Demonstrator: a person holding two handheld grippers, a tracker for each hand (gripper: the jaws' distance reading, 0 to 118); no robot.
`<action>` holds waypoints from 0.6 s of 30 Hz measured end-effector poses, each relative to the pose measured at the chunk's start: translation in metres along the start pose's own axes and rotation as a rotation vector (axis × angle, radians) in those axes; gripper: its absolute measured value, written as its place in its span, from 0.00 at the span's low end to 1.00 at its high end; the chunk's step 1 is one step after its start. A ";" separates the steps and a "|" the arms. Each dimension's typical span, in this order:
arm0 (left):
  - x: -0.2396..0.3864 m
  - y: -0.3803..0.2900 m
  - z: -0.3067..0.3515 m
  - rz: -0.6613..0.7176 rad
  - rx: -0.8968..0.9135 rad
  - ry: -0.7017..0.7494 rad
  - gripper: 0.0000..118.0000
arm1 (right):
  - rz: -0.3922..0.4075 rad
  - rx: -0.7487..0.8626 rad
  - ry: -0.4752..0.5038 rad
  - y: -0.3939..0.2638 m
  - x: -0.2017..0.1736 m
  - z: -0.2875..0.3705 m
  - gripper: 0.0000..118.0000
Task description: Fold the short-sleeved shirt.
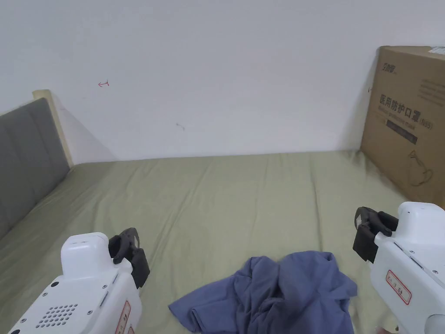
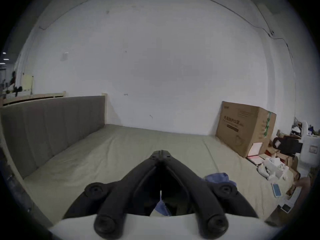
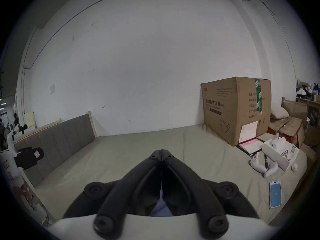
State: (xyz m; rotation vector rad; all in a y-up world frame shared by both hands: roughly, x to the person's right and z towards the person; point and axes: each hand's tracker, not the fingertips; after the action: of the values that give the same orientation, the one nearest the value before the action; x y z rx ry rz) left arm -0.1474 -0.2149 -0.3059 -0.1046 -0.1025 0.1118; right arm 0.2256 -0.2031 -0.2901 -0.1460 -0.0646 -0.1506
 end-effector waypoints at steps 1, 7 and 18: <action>-0.001 0.004 -0.002 0.004 -0.002 -0.008 0.00 | -0.005 0.002 0.002 0.000 0.001 0.000 0.00; -0.002 0.010 -0.003 0.022 0.008 0.003 0.00 | -0.033 -0.013 -0.004 0.002 0.006 -0.003 0.00; -0.041 -0.024 -0.203 0.302 -0.853 -0.293 0.00 | -0.054 -0.085 0.064 -0.002 0.013 -0.022 0.00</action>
State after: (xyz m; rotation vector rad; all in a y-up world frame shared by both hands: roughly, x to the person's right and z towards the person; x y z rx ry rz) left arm -0.1631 -0.2636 -0.5079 -0.9590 -0.4239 0.3809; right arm 0.2392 -0.2099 -0.3102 -0.2239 0.0014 -0.2118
